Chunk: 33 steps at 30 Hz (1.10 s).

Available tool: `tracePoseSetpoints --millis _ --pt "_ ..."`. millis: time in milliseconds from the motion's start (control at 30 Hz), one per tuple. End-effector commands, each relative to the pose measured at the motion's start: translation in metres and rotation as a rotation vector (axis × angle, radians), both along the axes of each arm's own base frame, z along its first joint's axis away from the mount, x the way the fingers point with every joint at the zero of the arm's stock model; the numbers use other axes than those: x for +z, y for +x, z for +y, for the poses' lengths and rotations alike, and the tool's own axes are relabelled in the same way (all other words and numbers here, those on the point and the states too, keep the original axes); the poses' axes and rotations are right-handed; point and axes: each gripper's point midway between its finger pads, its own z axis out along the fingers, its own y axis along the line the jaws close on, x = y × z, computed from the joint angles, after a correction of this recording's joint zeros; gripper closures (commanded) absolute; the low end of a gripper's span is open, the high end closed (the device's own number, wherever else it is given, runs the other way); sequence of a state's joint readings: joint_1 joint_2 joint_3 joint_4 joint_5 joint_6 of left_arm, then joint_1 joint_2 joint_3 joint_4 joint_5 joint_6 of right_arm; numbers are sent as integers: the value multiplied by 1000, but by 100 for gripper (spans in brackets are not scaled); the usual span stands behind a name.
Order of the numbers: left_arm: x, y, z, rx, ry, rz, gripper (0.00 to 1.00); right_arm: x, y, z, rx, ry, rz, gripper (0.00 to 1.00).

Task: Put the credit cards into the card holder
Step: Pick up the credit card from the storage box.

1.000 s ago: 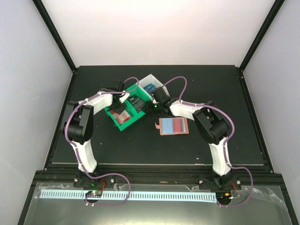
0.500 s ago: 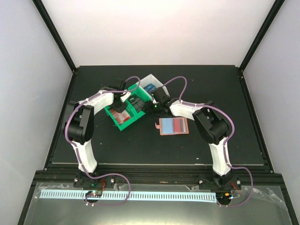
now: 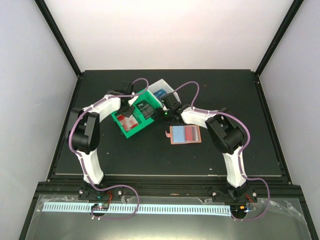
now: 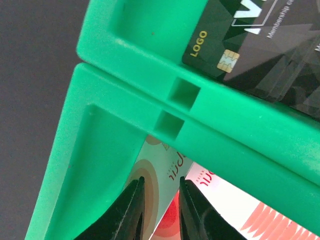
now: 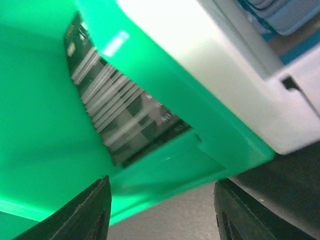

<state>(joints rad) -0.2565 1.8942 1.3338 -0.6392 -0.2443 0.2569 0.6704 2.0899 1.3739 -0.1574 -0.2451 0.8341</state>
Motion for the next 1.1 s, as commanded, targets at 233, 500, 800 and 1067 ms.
tracePoseSetpoints --millis 233,500,800,1067 --pt "20 17 33 68 129 -194 85 -50 -20 -32 -19 -155 114 43" --pt "19 23 36 41 202 -245 84 -50 -20 -32 -18 -153 114 43" --pt "5 18 26 -38 200 -214 78 -49 -20 -31 -18 -151 112 43" --pt "-4 17 27 -55 246 -227 79 -49 -21 -31 -16 -148 114 43"
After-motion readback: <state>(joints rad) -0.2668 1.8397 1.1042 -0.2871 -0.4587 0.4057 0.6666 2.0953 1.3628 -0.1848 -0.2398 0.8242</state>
